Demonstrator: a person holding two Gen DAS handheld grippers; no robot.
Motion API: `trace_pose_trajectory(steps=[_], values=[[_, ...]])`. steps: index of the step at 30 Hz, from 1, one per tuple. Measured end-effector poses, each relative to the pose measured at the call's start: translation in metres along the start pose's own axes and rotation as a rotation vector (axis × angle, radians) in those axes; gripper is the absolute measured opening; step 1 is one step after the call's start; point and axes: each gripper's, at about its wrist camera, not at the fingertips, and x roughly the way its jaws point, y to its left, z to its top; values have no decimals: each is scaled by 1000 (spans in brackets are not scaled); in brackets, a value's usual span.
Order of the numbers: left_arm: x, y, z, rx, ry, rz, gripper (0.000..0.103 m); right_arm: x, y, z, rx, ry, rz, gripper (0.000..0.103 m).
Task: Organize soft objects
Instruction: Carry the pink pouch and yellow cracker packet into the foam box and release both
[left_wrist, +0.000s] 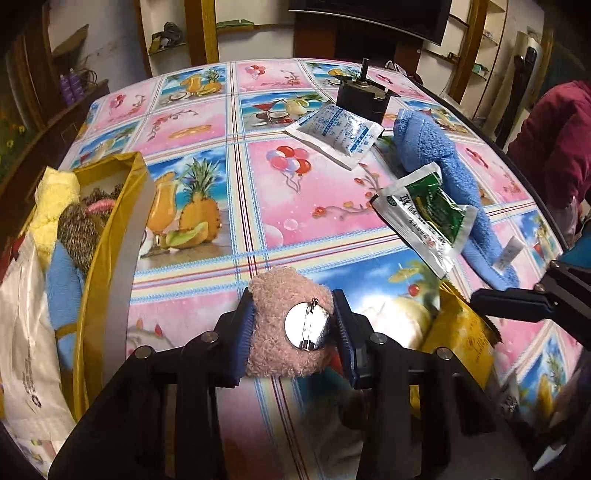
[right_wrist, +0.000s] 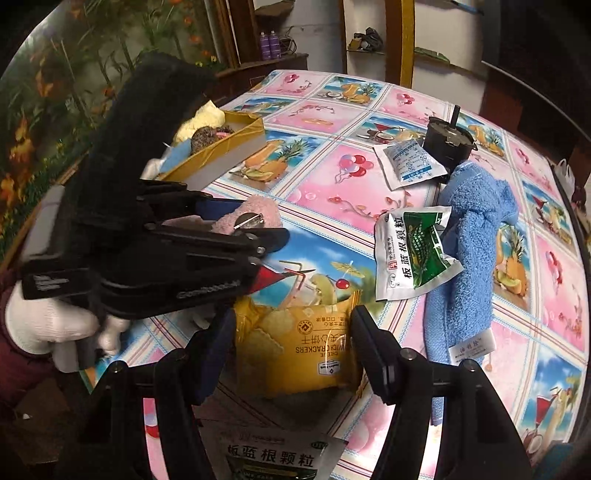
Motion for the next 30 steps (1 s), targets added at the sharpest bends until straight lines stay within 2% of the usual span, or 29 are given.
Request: trace_pose_trajectory(steps=[2,4,7,12,15,19,23,30], values=[[-4,2,-3,-19,-3,-27,39,2,1,0,-21,13,-37,66],[-12,7,-7,-49,-15,-65,39,3,3,0,-36,21,-49,73],[-29,9,-12,-84,-42,-115,39,12,4,-2,-52,73,-73,77],[-57,13,-23,-133,-86,-168,39,15,0,0,1,52,-45,76],[-72,22,-30,-173,-110,-204,39,9,-1,2,31,36,11,50],[-94,45,-41,-243,-144,-240,39,4,7,0,25,40,25,44],[-123,81,-51,-320,-197,-232,39,-2,9,1,42,21,43,43],[-149,159,-63,-453,-240,-117,39,-22,16,34,58,-60,66,43]])
